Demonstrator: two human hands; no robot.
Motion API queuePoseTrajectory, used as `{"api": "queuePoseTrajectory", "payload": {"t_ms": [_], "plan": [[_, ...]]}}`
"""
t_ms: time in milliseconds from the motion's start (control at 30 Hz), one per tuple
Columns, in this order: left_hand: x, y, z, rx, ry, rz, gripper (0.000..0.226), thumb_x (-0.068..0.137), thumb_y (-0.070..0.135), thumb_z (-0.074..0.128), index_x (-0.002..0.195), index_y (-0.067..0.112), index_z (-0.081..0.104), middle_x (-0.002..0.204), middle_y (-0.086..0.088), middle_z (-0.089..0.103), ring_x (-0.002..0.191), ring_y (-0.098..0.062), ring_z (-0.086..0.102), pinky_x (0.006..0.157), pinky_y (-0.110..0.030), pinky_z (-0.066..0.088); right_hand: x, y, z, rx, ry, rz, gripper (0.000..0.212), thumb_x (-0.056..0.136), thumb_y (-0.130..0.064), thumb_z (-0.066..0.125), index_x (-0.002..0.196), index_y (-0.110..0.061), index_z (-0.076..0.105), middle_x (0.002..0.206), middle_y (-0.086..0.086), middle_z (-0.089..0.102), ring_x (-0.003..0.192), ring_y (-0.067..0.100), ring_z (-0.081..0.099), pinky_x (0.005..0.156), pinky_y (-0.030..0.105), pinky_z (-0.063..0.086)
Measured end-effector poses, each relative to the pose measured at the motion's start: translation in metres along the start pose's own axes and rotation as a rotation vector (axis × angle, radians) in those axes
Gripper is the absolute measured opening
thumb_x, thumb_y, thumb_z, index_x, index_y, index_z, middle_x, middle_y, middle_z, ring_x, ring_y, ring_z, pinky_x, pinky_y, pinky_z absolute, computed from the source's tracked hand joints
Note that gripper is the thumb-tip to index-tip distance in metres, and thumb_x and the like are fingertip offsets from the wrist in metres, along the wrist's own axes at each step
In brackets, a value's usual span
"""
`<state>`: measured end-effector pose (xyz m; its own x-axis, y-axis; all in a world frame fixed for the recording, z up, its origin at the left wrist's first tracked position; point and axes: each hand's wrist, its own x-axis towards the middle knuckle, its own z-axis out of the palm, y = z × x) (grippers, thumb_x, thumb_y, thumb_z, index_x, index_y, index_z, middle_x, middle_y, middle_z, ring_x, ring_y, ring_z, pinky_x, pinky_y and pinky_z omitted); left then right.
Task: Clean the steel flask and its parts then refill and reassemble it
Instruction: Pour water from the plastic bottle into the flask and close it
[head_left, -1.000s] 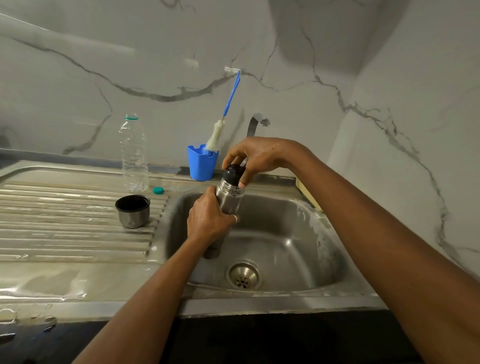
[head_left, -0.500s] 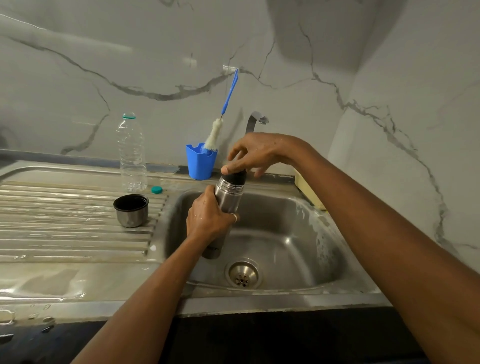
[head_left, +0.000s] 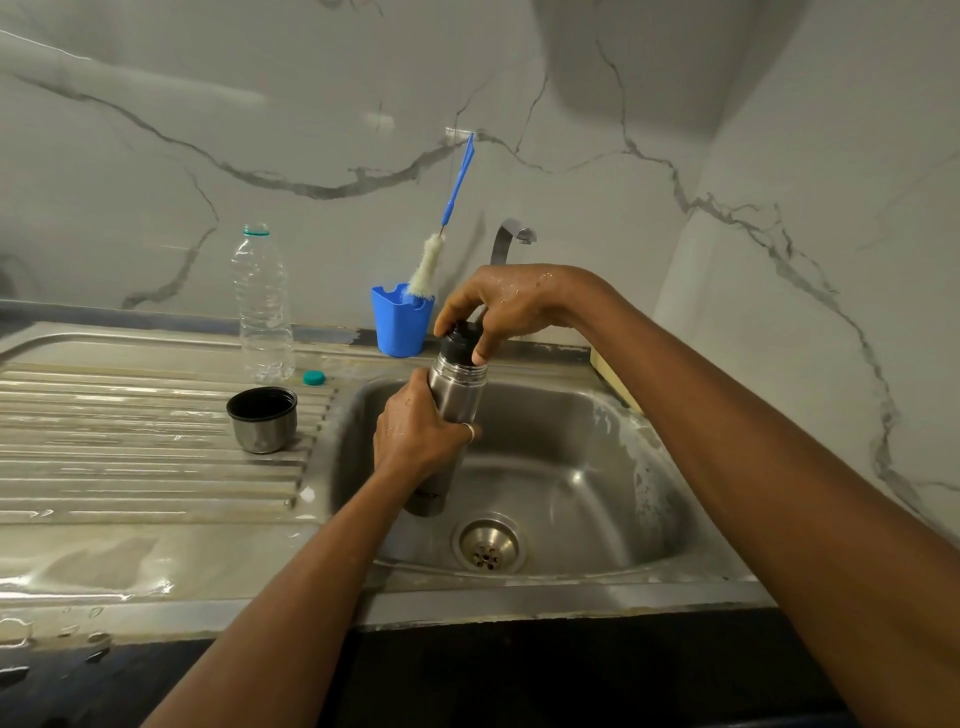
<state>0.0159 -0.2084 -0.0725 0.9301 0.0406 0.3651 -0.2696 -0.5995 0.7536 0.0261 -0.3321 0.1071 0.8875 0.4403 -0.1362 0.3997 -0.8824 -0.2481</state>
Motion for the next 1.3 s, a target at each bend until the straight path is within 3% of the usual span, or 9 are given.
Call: {"api": "queuePoseTrajectory", "payload": {"t_ms": [200,467,567,700,800,933,1100,1233,1300], "plan": [[-0.001,0.0,-0.001,-0.004,-0.01,0.001,0.063,0.07,0.032,0.091,0.116,0.024,0.049,0.1,0.008,0.057,0.087,-0.013,0.057,0.075,-0.029,0.044,0.0,-0.002,0.002,-0.015,0.051,0.062,0.044,0.088,-0.028,0.079,0.128,-0.016,0.066,0.118,0.003,0.07,0.097,0.018,0.071,0.08,0.027,0.062],[-0.002,0.002,-0.001,0.001,-0.007,0.01,0.062,0.068,0.033,0.091,0.107,0.029,0.042,0.097,0.009,0.057,0.085,-0.014,0.058,0.075,-0.03,0.046,0.0,-0.009,0.022,-0.197,0.274,0.236,0.059,0.091,-0.073,0.053,0.074,-0.016,0.054,0.069,0.003,0.061,0.058,0.019,0.069,0.07,0.03,0.062],[-0.002,0.001,-0.002,-0.006,-0.004,0.009,0.062,0.068,0.033,0.091,0.107,0.029,0.043,0.096,0.009,0.057,0.086,-0.015,0.06,0.075,-0.03,0.045,-0.004,-0.008,0.013,-0.11,0.192,0.207,0.052,0.093,-0.067,0.055,0.089,-0.016,0.064,0.09,0.003,0.069,0.076,0.018,0.071,0.073,0.03,0.062],[-0.002,0.001,-0.002,0.003,-0.004,0.006,0.063,0.068,0.034,0.091,0.112,0.027,0.046,0.098,0.009,0.057,0.086,-0.014,0.058,0.074,-0.029,0.044,-0.013,-0.007,0.001,0.055,0.0,0.093,0.049,0.093,-0.028,0.074,0.138,-0.02,0.058,0.124,0.0,0.06,0.111,0.021,0.065,0.093,0.038,0.06],[-0.003,0.003,-0.003,0.008,-0.013,0.004,0.063,0.068,0.035,0.091,0.113,0.025,0.048,0.098,0.008,0.058,0.086,-0.014,0.058,0.073,-0.03,0.044,-0.009,-0.006,0.004,0.049,0.023,0.093,0.046,0.09,-0.018,0.076,0.134,-0.018,0.062,0.121,0.004,0.065,0.106,0.023,0.069,0.091,0.037,0.061],[-0.004,0.003,-0.004,0.012,-0.01,0.002,0.062,0.069,0.034,0.09,0.115,0.023,0.05,0.097,0.008,0.058,0.086,-0.013,0.057,0.073,-0.03,0.043,-0.004,-0.002,0.012,-0.031,0.135,0.142,0.041,0.09,-0.046,0.073,0.109,-0.01,0.072,0.096,0.004,0.074,0.076,0.019,0.076,0.072,0.029,0.064],[-0.005,0.003,-0.004,0.003,-0.014,0.018,0.063,0.068,0.032,0.091,0.116,0.023,0.051,0.099,0.008,0.06,0.087,-0.014,0.06,0.074,-0.03,0.045,-0.003,-0.004,0.032,-0.275,0.336,0.263,0.064,0.092,-0.073,0.05,0.074,-0.013,0.063,0.063,0.004,0.068,0.05,0.016,0.069,0.066,0.031,0.061],[-0.005,0.004,-0.003,0.0,-0.014,0.015,0.061,0.067,0.034,0.091,0.109,0.028,0.047,0.097,0.009,0.059,0.086,-0.014,0.06,0.074,-0.031,0.046,-0.004,-0.003,0.029,-0.316,0.378,0.251,0.072,0.089,-0.081,0.04,0.074,-0.015,0.064,0.061,0.002,0.067,0.055,0.014,0.066,0.066,0.03,0.056],[-0.004,0.002,-0.003,-0.01,-0.012,0.015,0.061,0.068,0.033,0.09,0.107,0.029,0.044,0.097,0.009,0.058,0.087,-0.014,0.059,0.075,-0.031,0.046,-0.009,-0.002,0.018,-0.129,0.253,0.175,0.056,0.093,-0.069,0.053,0.095,-0.016,0.07,0.086,0.002,0.072,0.076,0.016,0.07,0.068,0.029,0.059]]}}
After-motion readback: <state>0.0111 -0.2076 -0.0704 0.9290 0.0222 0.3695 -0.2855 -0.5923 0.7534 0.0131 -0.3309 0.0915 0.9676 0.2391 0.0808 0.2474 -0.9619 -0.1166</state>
